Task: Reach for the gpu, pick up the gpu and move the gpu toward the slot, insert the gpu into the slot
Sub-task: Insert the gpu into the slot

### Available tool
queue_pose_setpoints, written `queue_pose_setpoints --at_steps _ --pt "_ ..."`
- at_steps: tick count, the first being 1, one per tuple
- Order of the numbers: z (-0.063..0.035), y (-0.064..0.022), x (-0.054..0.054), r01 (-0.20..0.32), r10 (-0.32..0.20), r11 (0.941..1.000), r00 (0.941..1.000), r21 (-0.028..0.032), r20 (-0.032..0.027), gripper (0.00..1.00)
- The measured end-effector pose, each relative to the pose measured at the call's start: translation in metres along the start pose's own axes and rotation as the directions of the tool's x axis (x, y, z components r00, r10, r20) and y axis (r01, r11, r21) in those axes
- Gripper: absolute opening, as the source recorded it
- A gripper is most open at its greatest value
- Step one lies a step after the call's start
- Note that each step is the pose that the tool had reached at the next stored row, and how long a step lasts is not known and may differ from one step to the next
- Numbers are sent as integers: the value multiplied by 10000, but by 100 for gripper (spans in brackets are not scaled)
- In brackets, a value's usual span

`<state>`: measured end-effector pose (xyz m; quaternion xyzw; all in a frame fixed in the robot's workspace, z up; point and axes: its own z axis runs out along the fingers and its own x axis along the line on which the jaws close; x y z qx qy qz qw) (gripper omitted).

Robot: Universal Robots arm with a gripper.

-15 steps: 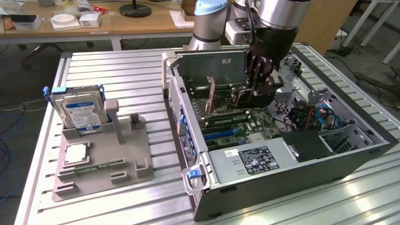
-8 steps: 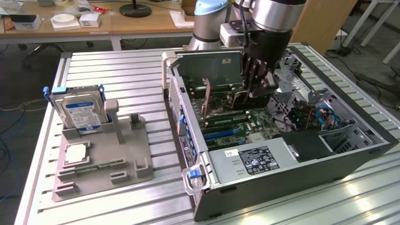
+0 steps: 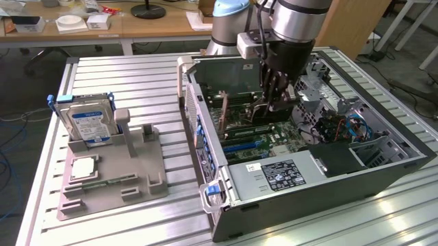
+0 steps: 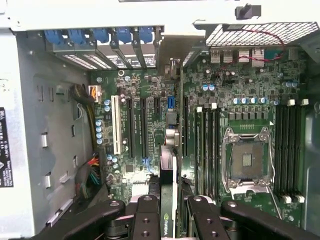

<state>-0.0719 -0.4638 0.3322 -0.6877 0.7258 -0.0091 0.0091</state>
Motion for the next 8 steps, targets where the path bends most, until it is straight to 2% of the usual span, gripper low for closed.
queue_pose_setpoints --at_steps 4,8 --pt "78 15 1 -2 2 10000 10000 0 -1 26" --pt "145 91 -1 0 0 10000 10000 0 -1 26"
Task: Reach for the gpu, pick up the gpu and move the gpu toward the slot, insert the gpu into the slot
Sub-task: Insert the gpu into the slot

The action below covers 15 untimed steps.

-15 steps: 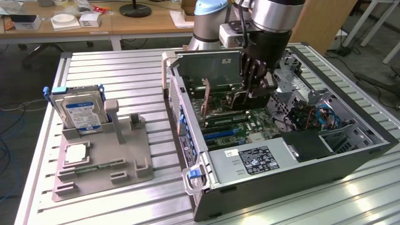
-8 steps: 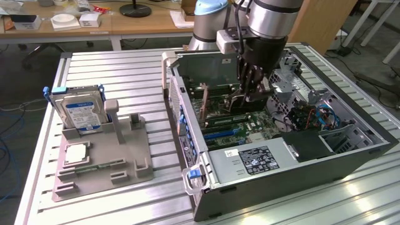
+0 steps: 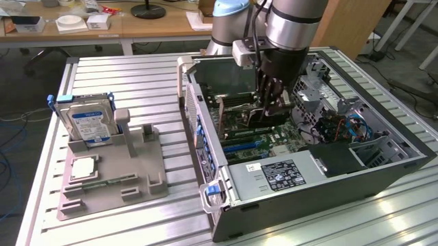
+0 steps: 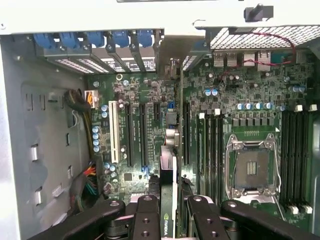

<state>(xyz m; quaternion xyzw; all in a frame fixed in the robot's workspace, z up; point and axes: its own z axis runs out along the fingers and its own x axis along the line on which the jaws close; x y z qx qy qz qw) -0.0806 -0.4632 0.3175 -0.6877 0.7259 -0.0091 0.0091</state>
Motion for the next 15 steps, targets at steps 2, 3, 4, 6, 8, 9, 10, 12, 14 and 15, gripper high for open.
queue_pose_setpoints --at_steps 2,3,4,6,8,9,10,12,14,15 --pt "80 27 -5 -1 1 10000 10000 1 1 26" --pt "97 31 -5 0 0 10000 10000 0 0 26" --pt "115 33 -6 0 0 10000 10000 0 0 26" --pt "151 34 -6 2 -2 10000 10000 -1 0 26" --pt "187 36 -6 0 0 10000 10000 0 1 26" --pt "207 36 -6 0 0 10000 10000 0 1 26" --pt "225 36 -6 0 0 10000 10000 0 1 26" --pt "261 37 -7 -1 1 10000 10000 0 1 26" --pt "292 38 -8 -1 1 10000 10000 0 0 26" --pt "303 42 -10 -3 3 10000 10000 0 0 26"
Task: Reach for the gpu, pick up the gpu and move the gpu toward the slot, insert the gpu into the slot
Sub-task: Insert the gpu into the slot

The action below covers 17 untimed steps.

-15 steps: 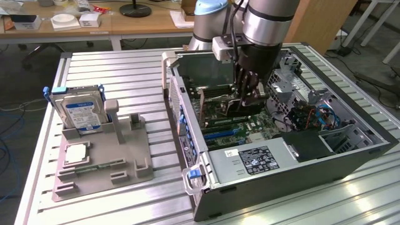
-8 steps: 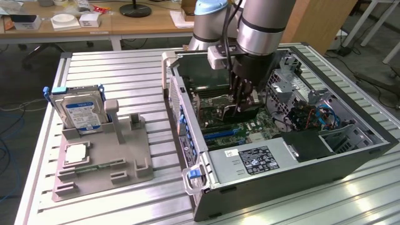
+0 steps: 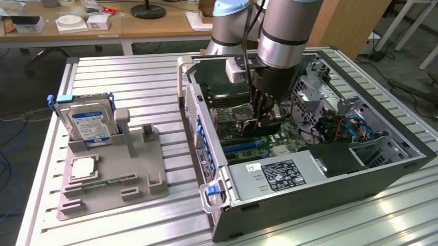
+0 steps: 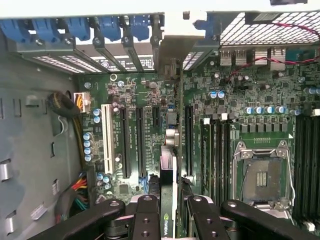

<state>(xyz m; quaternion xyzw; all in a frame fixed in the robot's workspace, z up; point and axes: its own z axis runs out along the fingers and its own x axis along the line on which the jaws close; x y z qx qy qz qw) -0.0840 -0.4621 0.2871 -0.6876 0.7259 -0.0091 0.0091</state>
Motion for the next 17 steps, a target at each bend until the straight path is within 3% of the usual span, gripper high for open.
queue_pose_setpoints --at_steps 9,17 --pt "96 28 -18 3 -3 10000 10000 0 1 26" --pt "108 26 -19 1 -1 10000 10000 1 4 26"
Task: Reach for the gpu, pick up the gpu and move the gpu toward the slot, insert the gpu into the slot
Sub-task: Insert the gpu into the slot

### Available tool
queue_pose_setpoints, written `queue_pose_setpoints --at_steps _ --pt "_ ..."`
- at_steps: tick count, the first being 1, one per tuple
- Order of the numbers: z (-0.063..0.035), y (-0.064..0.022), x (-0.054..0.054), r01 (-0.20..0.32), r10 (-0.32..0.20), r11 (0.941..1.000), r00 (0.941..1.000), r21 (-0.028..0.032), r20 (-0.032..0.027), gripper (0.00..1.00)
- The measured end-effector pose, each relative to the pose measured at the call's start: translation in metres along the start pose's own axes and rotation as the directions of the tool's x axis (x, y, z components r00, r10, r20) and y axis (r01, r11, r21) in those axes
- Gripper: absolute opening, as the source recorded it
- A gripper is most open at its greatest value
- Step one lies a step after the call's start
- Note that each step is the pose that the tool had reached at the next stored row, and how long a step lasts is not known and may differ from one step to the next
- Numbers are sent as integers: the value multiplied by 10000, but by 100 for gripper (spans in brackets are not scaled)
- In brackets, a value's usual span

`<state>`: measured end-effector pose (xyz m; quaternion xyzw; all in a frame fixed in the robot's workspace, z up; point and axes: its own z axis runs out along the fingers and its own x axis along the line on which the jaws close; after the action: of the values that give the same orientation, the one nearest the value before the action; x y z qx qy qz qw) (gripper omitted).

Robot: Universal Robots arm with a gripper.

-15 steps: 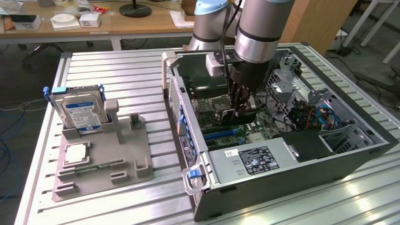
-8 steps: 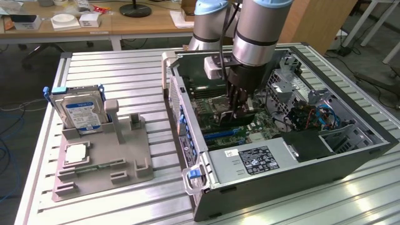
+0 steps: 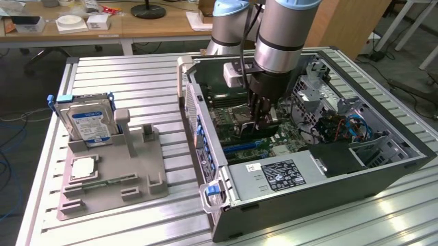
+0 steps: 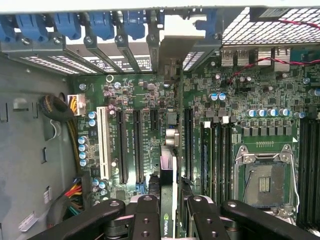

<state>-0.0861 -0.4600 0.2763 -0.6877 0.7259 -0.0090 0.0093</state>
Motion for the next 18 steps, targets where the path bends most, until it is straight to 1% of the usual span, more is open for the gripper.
queue_pose_setpoints --at_steps 9,15,18 --pt "55 -5 -1 1 -1 10000 10000 -1 -4 26" --pt "79 28 1 1 -1 10000 10000 -1 -4 26" --pt "92 29 2 2 -2 10000 10000 -1 -4 26"
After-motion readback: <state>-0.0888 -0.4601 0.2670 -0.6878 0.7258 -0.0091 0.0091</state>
